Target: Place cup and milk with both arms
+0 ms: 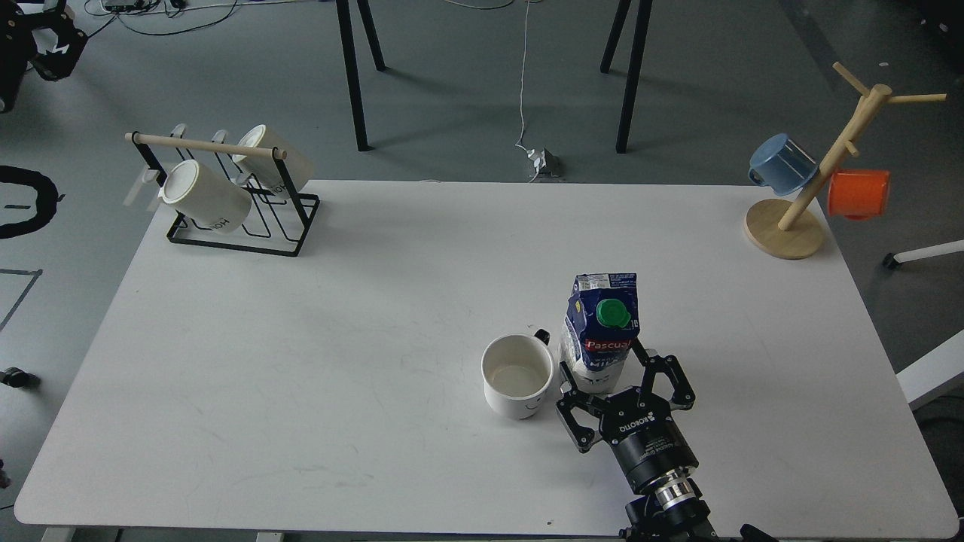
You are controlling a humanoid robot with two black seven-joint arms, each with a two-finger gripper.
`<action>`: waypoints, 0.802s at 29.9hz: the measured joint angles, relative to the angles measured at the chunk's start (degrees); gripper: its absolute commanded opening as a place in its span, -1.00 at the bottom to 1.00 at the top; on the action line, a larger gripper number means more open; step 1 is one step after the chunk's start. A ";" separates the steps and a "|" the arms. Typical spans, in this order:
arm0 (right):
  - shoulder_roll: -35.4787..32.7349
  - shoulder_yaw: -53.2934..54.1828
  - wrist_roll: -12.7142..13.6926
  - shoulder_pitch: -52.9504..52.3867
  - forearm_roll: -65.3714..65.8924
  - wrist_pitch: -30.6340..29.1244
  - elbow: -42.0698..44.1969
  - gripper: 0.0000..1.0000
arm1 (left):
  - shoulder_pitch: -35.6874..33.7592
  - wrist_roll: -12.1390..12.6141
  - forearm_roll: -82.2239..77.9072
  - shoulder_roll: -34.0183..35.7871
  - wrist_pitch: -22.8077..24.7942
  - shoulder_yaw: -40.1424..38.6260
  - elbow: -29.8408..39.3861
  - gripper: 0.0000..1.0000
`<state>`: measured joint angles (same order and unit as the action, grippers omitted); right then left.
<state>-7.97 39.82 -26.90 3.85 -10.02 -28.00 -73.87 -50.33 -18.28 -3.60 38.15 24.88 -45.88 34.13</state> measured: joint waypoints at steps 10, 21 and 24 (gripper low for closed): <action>-1.77 0.30 0.00 4.40 0.54 0.00 -2.15 0.97 | -0.36 0.01 0.07 0.36 0.16 1.80 0.04 1.00; -14.52 5.97 -0.11 11.70 0.63 0.00 -9.88 0.97 | -0.64 -0.12 0.09 0.42 0.38 2.23 0.04 1.00; -19.13 9.92 -0.18 12.55 0.53 0.00 -11.44 0.97 | -0.64 -0.16 0.09 0.42 0.44 2.20 0.05 1.00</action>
<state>-27.10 49.74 -27.08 16.40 -9.50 -28.00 -85.31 -50.98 -18.44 -3.51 38.57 25.31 -43.67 34.18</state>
